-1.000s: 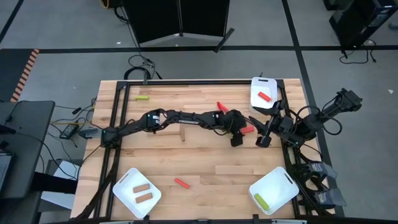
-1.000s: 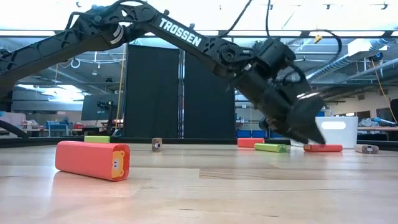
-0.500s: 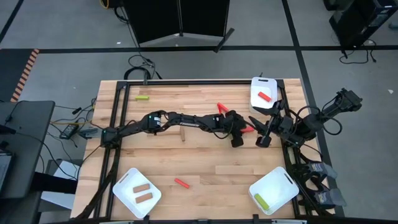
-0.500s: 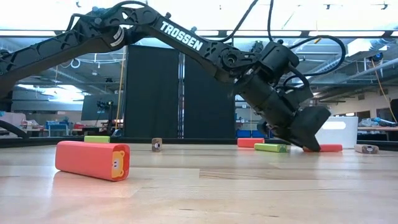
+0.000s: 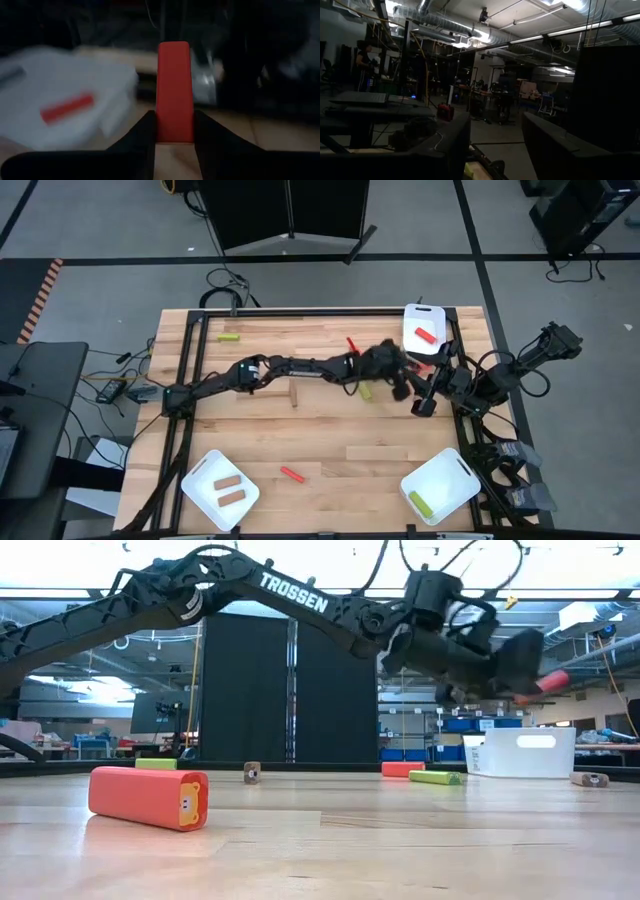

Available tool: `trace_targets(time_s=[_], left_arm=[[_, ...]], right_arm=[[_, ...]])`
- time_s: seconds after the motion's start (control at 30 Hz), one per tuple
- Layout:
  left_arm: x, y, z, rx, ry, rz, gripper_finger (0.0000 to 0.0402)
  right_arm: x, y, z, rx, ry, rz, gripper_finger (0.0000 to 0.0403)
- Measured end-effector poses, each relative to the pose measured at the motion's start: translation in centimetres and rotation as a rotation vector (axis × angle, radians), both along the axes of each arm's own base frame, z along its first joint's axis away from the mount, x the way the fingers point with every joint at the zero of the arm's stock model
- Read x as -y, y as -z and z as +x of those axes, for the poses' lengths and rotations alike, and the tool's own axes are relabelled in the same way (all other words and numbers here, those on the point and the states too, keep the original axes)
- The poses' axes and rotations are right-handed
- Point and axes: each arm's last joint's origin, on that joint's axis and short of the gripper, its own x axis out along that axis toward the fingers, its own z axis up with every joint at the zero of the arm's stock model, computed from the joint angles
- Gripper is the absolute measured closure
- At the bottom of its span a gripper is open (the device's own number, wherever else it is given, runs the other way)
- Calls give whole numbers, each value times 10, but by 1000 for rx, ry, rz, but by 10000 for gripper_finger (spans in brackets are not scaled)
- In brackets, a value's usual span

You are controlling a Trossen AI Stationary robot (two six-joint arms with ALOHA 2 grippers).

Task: Sort blocks
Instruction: Put the middle orange block into the top right bin

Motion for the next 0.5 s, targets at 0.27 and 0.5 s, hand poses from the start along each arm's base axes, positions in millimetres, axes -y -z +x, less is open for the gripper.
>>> trace_targets(time_s=[0.27,0.5], left_arm=[[-78,-10,-11,106,-117,-115,298],[-104,17,-13,157,-98,-228,298]], right_arm=[[0,0,0,1,-3,0,214],[0,-2,0,18,-14,-8,215]])
